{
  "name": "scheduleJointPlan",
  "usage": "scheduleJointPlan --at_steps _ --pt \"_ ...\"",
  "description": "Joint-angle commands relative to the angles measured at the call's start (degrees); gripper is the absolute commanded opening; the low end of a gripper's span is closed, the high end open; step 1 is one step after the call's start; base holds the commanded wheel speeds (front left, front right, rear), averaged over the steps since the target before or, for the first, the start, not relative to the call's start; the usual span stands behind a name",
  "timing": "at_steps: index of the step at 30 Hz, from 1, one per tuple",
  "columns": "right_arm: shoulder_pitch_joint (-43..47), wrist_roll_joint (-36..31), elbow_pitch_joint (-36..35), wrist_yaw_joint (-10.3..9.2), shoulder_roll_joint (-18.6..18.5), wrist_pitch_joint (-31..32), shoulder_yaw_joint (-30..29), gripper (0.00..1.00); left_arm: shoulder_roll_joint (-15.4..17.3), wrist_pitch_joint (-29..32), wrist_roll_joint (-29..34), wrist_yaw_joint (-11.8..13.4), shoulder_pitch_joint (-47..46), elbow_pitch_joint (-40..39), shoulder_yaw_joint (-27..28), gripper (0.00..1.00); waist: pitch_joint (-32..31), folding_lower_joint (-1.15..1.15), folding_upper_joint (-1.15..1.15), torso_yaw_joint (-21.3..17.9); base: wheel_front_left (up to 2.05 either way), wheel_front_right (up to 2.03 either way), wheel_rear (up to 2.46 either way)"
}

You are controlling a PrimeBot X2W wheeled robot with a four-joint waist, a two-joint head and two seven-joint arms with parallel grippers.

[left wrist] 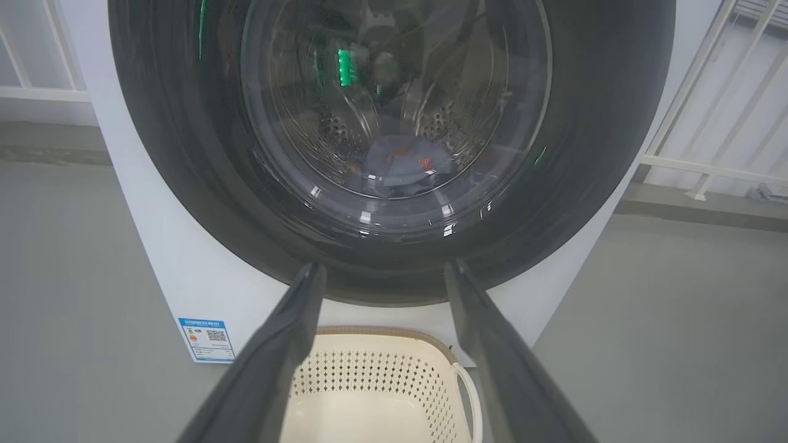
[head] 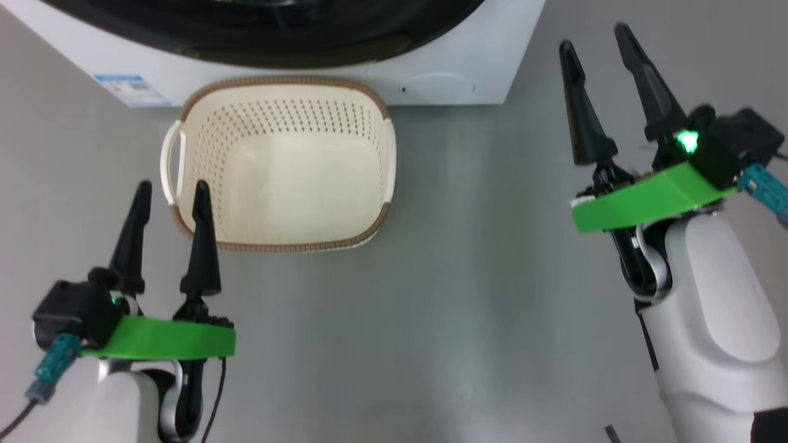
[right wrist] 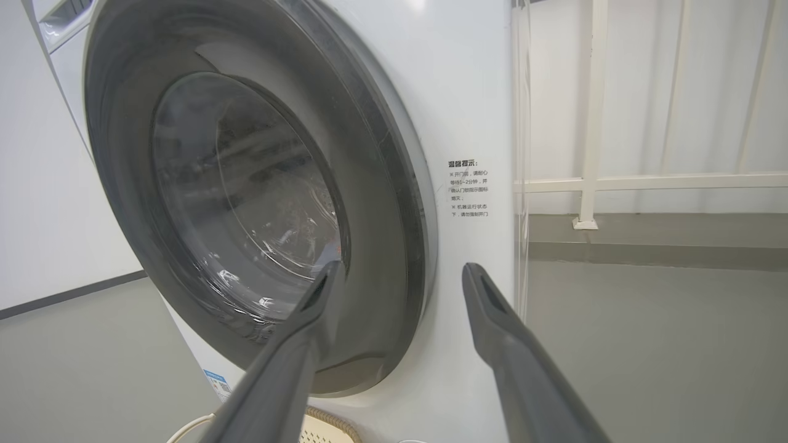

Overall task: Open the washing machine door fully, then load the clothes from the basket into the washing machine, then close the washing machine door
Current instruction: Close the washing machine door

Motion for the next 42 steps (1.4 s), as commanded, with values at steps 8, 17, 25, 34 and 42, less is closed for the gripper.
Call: scheduleJointPlan --at_steps 8,17,25,34,42 --pt "9.4 0.2 -1.3 -0.33 1.4 0.2 -2.7 1.00 1.5 -0.3 0.7 -0.1 4.4 -0.6 3.5 1.00 -7.9 0.00 0.00 -2.2 0.00 0.00 0.00" --pt "18.7 -0.2 -1.5 -0.33 0.5 0.2 -3.7 1.00 1.5 -0.3 1.3 -0.1 9.4 -0.2 5.9 1.00 -13.8 0.00 0.00 -4.9 0.00 0.00 0.00" --pt "24.0 -0.3 -2.9 -0.33 1.0 0.2 -3.4 1.00 1.5 -0.3 2.9 -0.1 12.5 -0.3 6.7 1.00 -16.5 0.00 0.00 -6.1 0.00 0.00 0.00" --pt "30.1 -1.9 -4.1 -0.33 2.2 0.2 -4.9 1.00 1.5 -0.3 3.9 0.4 19.0 -1.1 7.3 1.00 -20.5 0.00 0.00 -6.7 0.00 0.00 0.00" --pt "33.1 -1.1 -4.4 -0.33 3.1 0.2 -7.5 1.00 1.5 -0.3 3.4 2.0 23.8 -3.5 5.5 1.00 -23.0 0.00 0.00 -6.7 0.00 0.00 0.00"
